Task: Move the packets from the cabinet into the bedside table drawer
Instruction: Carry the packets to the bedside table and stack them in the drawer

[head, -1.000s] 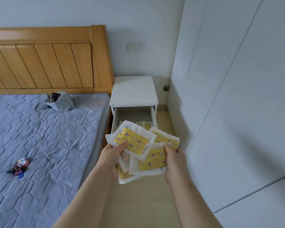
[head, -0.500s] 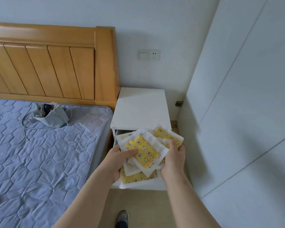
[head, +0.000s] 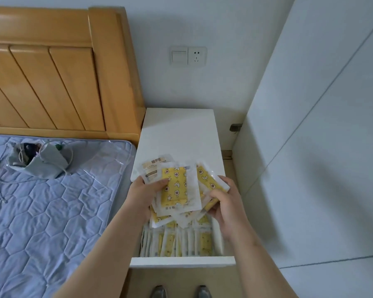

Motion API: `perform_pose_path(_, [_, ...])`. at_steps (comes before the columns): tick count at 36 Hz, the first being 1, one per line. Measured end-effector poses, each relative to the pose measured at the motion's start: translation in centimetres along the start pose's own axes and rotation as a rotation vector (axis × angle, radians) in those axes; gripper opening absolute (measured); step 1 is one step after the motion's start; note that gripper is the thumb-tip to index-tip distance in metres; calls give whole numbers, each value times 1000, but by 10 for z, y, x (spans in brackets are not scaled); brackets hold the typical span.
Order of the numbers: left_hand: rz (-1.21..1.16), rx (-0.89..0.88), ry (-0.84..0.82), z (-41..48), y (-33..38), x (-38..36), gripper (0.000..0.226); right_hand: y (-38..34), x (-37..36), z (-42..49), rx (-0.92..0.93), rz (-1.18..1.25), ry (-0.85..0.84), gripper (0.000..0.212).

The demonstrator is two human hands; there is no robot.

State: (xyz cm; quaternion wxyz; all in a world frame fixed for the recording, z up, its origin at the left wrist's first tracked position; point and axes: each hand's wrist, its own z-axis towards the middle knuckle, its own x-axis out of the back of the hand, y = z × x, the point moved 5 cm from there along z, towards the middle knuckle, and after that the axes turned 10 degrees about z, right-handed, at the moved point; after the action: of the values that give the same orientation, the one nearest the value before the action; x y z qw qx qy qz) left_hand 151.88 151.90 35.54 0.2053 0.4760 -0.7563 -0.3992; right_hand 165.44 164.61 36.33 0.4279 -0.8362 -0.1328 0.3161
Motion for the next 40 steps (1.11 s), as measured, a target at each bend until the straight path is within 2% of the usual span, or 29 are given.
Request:
perform_pose_path(2, [21, 13, 27, 10, -2, -1, 36, 5, 4, 15, -68, -27, -47, 9])
perform_pose_path(3, [37, 18, 45, 15, -4, -3, 36, 9, 7, 23, -100, -62, -52, 11])
perform_pose_path(6, [65, 39, 96, 35, -15, -11, 32, 27, 19, 54, -176, -261, -35, 36])
perform_pose_path(9, [99, 37, 116, 51, -29, -19, 31, 45, 16, 70, -251, -372, -127, 59])
perform_pose_path(10, [118, 33, 126, 58, -36, -21, 30, 53, 16, 77, -274, -392, -166, 57])
perform_pose_path(13, [158, 25, 169, 81, -59, -23, 21, 75, 20, 95, -260, -406, -212, 24])
perform_pose_path(16, [169, 54, 198, 97, -81, -21, 9, 98, 28, 106, -265, -423, -200, 29])
perform_pose_path(20, [159, 70, 207, 115, -107, -18, 17, 131, 37, 118, -294, -416, -213, 25])
perform_pose_path(25, [180, 63, 322, 142, -129, 0, 20, 175, 38, 138, -304, -340, -178, 20])
perform_pose_path(29, [228, -7, 382, 168, -143, 9, 18, 206, 27, 160, -275, -312, -186, 26])
perform_pose_path(32, [232, -61, 379, 189, -150, 11, 20, 219, 20, 179, -209, -322, -286, 22])
perform_pose_path(35, [119, -52, 345, 210, -162, 13, 16, 228, 25, 201, -199, -359, -337, 19])
perform_pose_path(40, [-22, -67, 252, 245, -176, 24, 14, 233, 45, 249, -190, -308, -330, 26])
